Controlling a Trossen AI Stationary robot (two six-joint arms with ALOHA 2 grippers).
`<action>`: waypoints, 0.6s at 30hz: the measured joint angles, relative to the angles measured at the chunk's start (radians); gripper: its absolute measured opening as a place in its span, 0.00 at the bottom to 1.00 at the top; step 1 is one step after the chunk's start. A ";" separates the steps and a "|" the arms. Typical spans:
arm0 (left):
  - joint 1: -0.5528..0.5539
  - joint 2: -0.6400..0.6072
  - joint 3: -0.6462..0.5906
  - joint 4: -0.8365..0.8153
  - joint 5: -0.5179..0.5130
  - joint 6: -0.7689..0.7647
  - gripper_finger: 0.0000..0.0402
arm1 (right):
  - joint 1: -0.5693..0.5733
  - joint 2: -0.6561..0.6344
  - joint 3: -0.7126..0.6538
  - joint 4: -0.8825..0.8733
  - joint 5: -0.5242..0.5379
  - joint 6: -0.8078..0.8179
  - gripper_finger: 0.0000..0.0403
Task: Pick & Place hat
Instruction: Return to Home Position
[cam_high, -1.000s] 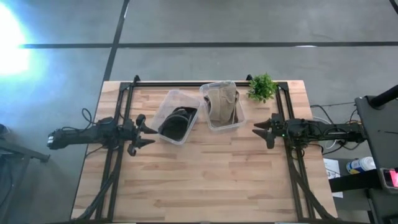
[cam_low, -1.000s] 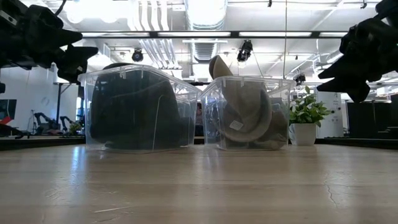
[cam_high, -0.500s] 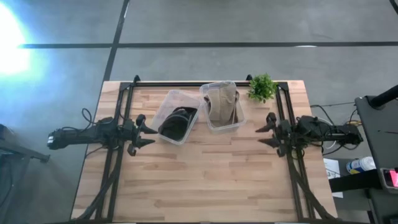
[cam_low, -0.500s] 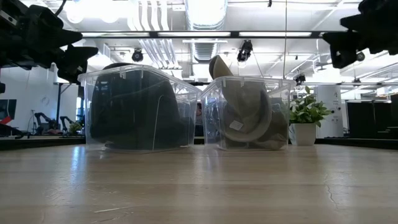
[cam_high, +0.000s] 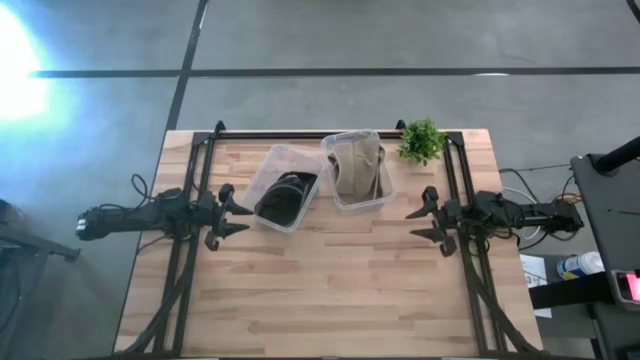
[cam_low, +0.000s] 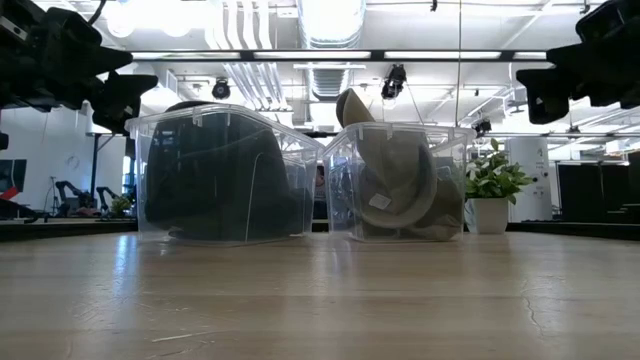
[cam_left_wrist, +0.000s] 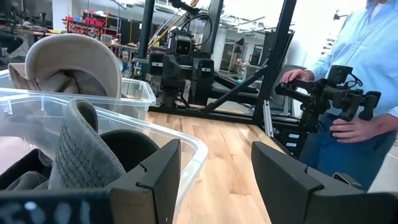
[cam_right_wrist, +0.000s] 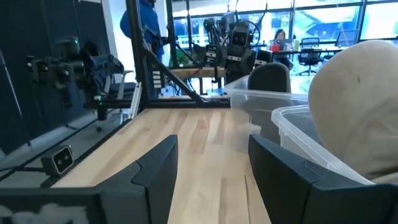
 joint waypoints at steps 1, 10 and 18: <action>0.000 0.002 0.000 0.000 0.000 0.000 0.47 | 0.000 0.000 0.000 -0.001 0.001 -0.001 0.48; 0.000 0.002 0.000 0.003 0.000 0.000 0.47 | 0.000 0.016 0.000 0.000 0.003 0.000 0.48; 0.000 0.003 0.000 0.004 -0.001 0.000 0.47 | 0.000 0.026 0.000 0.001 0.003 0.000 0.48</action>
